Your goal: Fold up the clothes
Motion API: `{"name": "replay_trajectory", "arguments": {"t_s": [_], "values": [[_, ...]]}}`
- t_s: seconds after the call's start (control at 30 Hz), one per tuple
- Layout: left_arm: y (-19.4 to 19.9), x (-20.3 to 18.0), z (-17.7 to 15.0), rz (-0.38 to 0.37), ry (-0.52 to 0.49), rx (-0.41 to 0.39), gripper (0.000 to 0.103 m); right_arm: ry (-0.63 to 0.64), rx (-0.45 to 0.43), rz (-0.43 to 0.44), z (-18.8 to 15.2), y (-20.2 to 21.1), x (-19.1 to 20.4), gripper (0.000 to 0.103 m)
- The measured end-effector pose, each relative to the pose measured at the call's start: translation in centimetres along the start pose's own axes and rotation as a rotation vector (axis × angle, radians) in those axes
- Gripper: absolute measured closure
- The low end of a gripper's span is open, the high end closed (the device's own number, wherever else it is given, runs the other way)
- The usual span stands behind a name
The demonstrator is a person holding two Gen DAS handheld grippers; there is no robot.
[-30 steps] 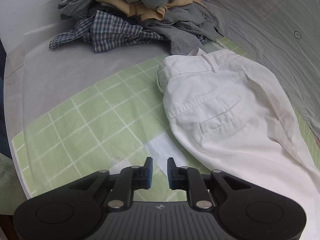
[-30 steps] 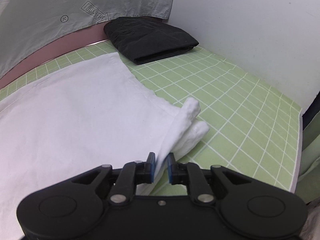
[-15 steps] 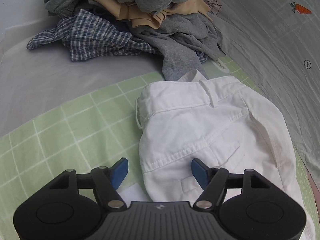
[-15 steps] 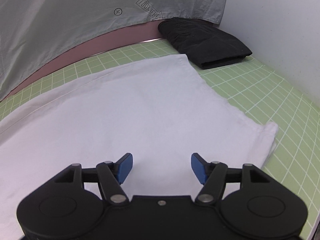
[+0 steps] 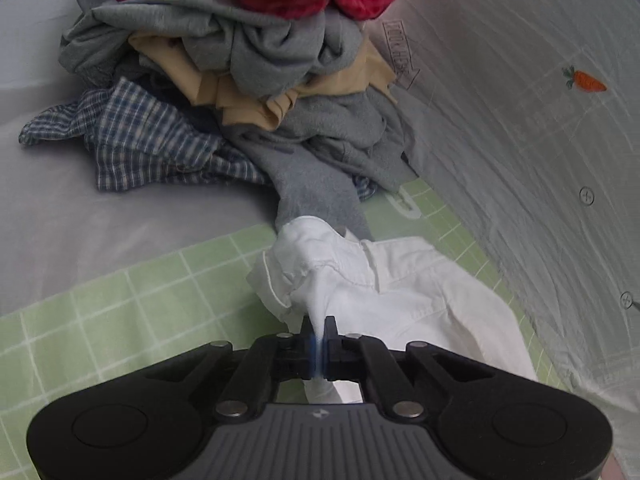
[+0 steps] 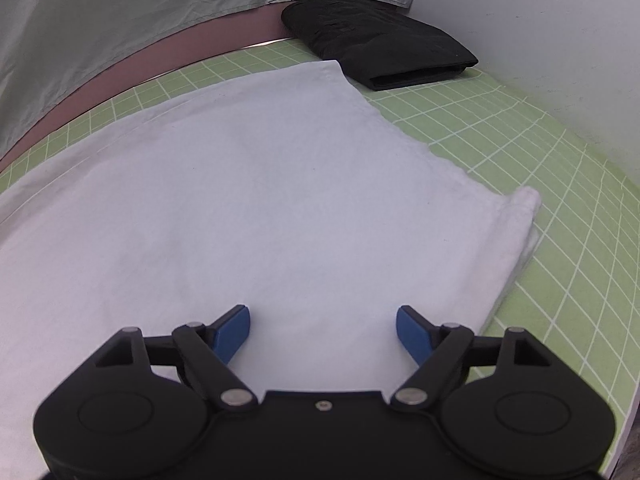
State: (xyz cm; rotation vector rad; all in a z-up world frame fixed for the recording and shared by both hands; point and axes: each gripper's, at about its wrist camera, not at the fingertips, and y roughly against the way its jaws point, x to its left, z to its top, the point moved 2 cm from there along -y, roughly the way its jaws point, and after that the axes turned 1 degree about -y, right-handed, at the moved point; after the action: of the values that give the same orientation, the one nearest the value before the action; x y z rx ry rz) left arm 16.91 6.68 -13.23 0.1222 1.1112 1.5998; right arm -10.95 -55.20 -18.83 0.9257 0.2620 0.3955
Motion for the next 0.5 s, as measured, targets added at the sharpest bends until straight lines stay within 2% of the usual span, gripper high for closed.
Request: {"name": "replay_trajectory", "arguments": {"t_s": [0.07, 0.13, 0.2, 0.27, 0.33, 0.4, 0.47, 0.5], "values": [[-0.7, 0.6, 0.1, 0.007, 0.039, 0.031, 0.1, 0.004, 0.002, -0.005, 0.1, -0.1, -0.2, 0.022], [-1.6, 0.9, -0.5, 0.037, 0.023, 0.062, 0.099, -0.007, 0.001, -0.003, 0.0, -0.3, -0.5, 0.019], [-1.5, 1.0, -0.5, 0.027, 0.017, 0.062, 0.093, -0.03, 0.001, 0.002, 0.0, -0.4, -0.8, 0.016], [-1.4, 1.1, -0.6, 0.018, 0.011, 0.062, 0.075, -0.037, 0.006, 0.009, 0.1, -0.5, -0.9, 0.016], [-1.7, 1.0, -0.6, 0.019, 0.002, 0.07, 0.063, -0.028, 0.005, 0.013, 0.1, -0.5, -1.0, 0.016], [-2.0, 0.9, -0.6, 0.018, -0.005, 0.075, 0.059, -0.032, 0.006, 0.017, 0.1, -0.6, -1.1, 0.015], [-2.5, 0.9, -0.5, 0.021, -0.01, 0.086, 0.04, -0.038, 0.008, 0.02, 0.2, -0.7, -1.2, 0.015], [-2.8, 0.9, -0.5, 0.024, -0.011, 0.094, 0.038, -0.039, 0.009, 0.021, 0.2, -0.7, -1.3, 0.014]]}}
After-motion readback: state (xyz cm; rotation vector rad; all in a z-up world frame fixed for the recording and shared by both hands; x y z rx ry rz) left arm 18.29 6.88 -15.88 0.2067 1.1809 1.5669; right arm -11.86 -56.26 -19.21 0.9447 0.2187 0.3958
